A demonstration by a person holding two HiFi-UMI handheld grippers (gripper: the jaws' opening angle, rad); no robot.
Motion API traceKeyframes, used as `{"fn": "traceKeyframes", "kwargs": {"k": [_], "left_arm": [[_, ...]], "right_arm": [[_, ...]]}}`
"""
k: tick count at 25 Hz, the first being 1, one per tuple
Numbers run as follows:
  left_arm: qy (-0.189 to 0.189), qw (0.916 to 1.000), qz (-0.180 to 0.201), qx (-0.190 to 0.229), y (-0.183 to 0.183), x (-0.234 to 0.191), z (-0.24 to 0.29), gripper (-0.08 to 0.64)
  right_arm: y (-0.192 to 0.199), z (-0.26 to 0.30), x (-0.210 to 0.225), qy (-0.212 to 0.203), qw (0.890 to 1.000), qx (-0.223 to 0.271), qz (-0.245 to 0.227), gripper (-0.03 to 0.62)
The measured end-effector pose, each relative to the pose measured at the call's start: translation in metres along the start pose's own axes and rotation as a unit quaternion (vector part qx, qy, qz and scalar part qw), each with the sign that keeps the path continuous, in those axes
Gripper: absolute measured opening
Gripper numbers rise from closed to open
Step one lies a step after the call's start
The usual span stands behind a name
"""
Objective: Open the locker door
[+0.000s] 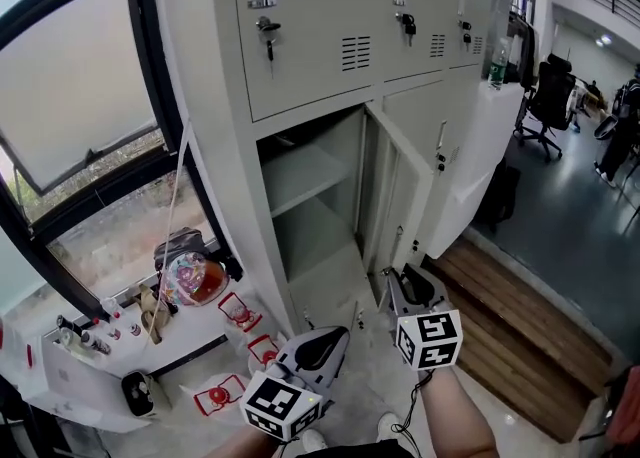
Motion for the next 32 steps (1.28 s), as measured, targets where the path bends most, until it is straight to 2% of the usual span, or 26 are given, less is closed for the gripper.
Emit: {"fn": "traceKeyframes", "kwargs": {"k": [15,26,32], "left_arm": [[-0.011,0.9999,-0.003,0.001,0.002,0.038,0.061,0.017],[-0.039,0.9992,-0.007,0.004,0.005,0.05,0.108,0.017],[-0.057,0.9983,-0.012,0.006,0.01,0.055,0.133,0.017]], "right_arm": [[0.011,-0.005,0.081,-0.012,1.0,-0.004,0.011,0.137],[0.015,0.006,0.134,-0.025,1.0,0.001,0.008,0.119],[0.015,0.016,0.157,-0.04,0.999,0.007,-0.01,0.101]]}}
Point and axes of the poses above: the fingertips, and each gripper's own axes: z forward along the fingers, x to its right, y out of its underside, the point moved 1 cm from there along -z, backward along the fingers, and after that the axes turned 1 degree about -z, right-handed, at the moved point
